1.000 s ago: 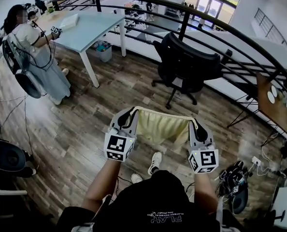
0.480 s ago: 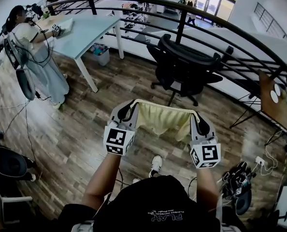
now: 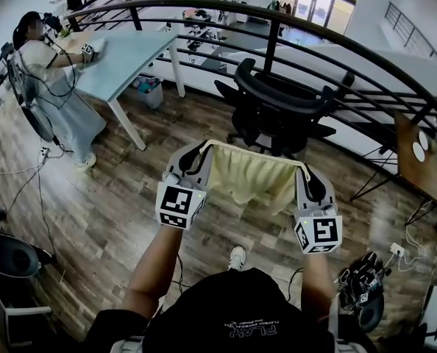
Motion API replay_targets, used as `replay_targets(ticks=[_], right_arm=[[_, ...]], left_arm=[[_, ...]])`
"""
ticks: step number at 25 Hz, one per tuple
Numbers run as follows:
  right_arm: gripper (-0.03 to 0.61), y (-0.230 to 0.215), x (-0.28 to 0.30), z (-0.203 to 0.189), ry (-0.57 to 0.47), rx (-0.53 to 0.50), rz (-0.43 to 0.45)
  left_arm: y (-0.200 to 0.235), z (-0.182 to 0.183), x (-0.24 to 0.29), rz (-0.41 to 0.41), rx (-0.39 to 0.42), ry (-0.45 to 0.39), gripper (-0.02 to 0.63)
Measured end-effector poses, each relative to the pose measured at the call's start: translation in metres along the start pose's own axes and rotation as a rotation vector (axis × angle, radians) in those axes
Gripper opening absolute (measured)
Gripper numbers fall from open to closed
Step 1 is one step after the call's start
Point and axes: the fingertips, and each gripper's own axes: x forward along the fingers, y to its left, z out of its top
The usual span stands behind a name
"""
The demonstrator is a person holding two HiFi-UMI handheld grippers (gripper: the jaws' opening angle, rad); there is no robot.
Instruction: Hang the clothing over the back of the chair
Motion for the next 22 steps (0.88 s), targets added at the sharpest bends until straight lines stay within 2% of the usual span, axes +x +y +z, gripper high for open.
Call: replay_targets(ticks=[9, 15, 22], right_arm=[[0.041, -0.042, 0.03, 0.036, -0.08, -0.133, 0.002], [0.041, -0.064, 0.054, 0.051, -0.104, -0.148, 0.005], [0.041, -0.086, 0.064, 0.066, -0.111, -0.15, -0.036]], left_arm=[[0.005, 0.029, 0.051, 0.017, 0.034, -0.031, 0.043], [0.015, 0.045, 0.083, 0.019, 0.046, -0.043, 0.043], [0.017, 0.073, 0.109, 0.0, 0.084, -0.069, 0.043]])
